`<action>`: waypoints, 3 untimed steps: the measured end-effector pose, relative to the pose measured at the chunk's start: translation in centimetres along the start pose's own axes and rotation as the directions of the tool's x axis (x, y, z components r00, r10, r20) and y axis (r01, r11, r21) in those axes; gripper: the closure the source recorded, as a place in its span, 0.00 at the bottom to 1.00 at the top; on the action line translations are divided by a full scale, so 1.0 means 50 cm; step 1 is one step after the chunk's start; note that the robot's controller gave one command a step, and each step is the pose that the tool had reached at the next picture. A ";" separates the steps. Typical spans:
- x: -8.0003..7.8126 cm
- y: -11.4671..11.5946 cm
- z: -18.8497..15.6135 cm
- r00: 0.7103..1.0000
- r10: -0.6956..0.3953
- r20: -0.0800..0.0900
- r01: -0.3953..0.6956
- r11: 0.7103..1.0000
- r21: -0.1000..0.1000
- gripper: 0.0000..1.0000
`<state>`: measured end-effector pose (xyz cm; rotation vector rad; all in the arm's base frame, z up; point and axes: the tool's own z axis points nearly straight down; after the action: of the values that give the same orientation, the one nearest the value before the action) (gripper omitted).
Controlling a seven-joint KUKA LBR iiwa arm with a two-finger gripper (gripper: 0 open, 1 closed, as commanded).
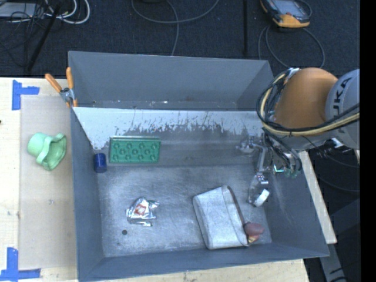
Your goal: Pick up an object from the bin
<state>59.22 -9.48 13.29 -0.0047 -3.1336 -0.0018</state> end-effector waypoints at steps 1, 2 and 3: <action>0.064 0.076 0.125 0.993 -0.119 0.012 0.119 0.993 0.003 0.00; 0.156 0.155 0.067 0.933 -0.359 0.010 0.359 0.933 0.004 0.00; 0.171 0.241 0.069 0.566 -0.824 0.005 0.824 0.566 0.006 0.00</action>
Offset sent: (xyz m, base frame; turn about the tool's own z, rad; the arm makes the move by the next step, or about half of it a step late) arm -0.0339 0.0381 -0.0629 -0.1218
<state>50.69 2.60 9.94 1.4587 -2.7831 -0.0028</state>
